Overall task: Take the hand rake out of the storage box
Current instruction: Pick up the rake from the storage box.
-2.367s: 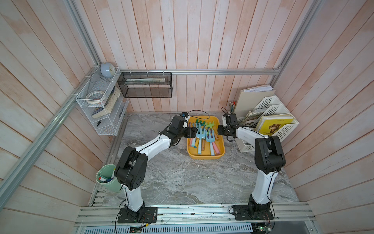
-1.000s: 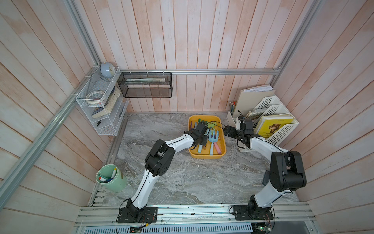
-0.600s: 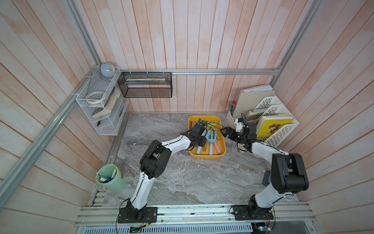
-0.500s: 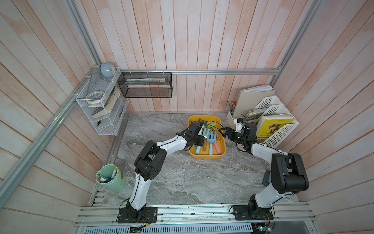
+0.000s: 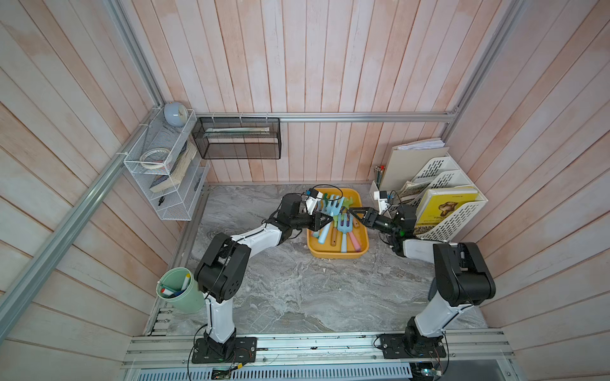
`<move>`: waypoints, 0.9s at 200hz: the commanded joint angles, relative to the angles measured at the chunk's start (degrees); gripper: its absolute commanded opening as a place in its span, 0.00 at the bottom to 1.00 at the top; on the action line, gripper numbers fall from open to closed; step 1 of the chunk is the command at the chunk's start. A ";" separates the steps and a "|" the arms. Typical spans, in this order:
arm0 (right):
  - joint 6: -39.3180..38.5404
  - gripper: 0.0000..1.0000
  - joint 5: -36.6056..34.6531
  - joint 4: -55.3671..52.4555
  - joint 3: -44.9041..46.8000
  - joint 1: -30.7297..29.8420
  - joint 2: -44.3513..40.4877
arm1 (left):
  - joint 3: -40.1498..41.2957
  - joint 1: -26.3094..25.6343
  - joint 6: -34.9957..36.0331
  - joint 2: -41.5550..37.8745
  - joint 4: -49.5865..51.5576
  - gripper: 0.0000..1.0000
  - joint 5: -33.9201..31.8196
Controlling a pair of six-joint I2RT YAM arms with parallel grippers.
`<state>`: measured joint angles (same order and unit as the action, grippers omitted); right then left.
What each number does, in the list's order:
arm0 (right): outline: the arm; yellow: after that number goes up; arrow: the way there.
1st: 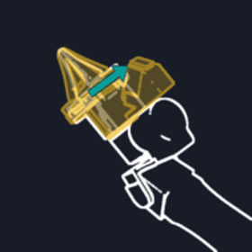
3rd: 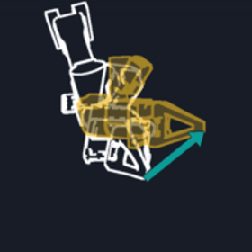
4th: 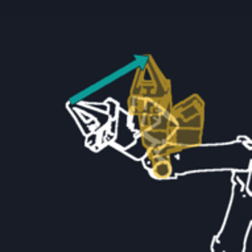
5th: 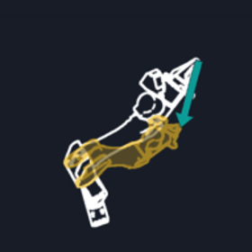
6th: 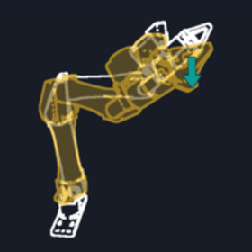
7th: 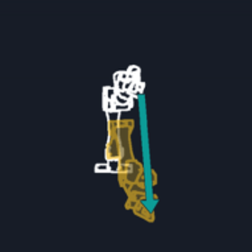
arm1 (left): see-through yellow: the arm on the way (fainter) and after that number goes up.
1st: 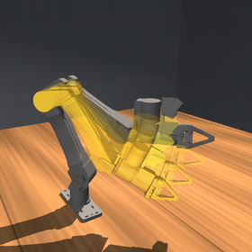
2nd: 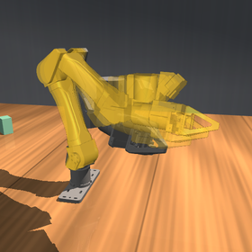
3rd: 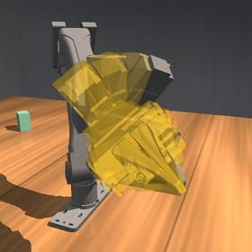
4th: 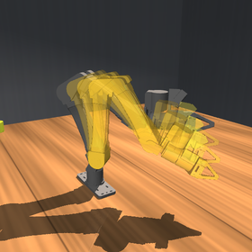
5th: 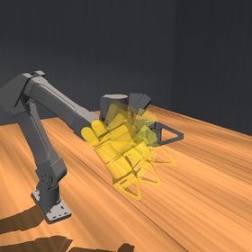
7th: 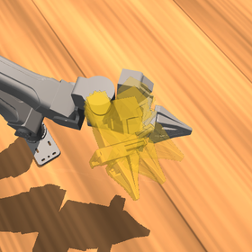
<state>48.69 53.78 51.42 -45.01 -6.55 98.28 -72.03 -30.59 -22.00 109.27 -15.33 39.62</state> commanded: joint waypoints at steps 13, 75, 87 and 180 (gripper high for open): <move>-4.79 0.71 -2.82 -6.67 -5.67 -3.52 -0.20 | -0.85 -0.58 0.22 0.26 -1.82 0.06 2.83; -10.85 0.41 -8.55 -18.37 -11.03 -6.49 0.39 | -2.45 -0.78 1.42 1.17 1.70 0.07 0.37; -11.20 0.28 -10.26 -20.66 -11.63 -6.93 0.19 | -2.93 -0.74 1.81 1.47 3.33 0.09 -1.37; -14.09 0.00 -48.91 -63.28 -29.53 -13.72 -0.56 | 13.49 -2.15 11.79 -15.46 -2.52 0.98 -37.66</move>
<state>36.10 20.23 3.18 -68.79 -17.30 98.13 -62.41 -30.55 -18.44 100.44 -14.17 22.70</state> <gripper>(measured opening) 0.060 0.918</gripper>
